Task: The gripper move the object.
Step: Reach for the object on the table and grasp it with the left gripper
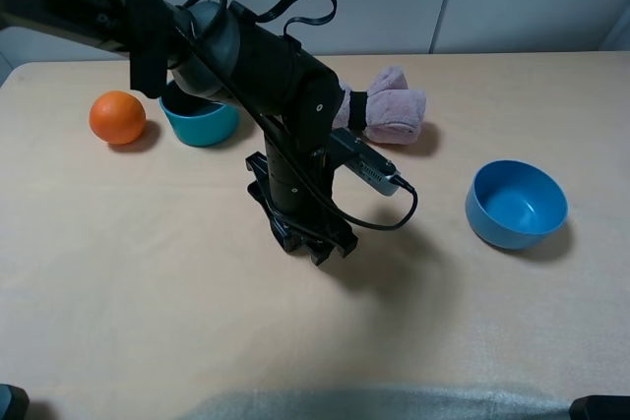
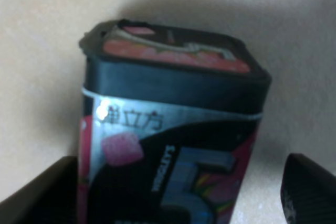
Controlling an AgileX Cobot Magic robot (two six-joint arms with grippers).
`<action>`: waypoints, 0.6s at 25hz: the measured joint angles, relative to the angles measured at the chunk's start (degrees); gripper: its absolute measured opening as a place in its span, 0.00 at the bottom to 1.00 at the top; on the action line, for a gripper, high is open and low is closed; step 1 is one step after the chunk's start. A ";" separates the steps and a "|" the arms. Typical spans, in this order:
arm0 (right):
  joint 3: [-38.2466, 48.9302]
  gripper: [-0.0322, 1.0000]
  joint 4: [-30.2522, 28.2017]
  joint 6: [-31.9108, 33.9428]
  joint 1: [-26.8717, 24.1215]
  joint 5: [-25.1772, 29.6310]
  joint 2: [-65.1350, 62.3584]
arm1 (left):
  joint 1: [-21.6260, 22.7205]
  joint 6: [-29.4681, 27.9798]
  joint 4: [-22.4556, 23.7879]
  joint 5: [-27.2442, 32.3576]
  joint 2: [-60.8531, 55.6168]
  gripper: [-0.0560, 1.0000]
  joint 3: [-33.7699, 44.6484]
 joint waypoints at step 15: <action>0.00 0.66 0.00 0.00 0.00 0.00 0.00 | 0.00 -0.56 0.00 0.00 0.00 0.56 0.00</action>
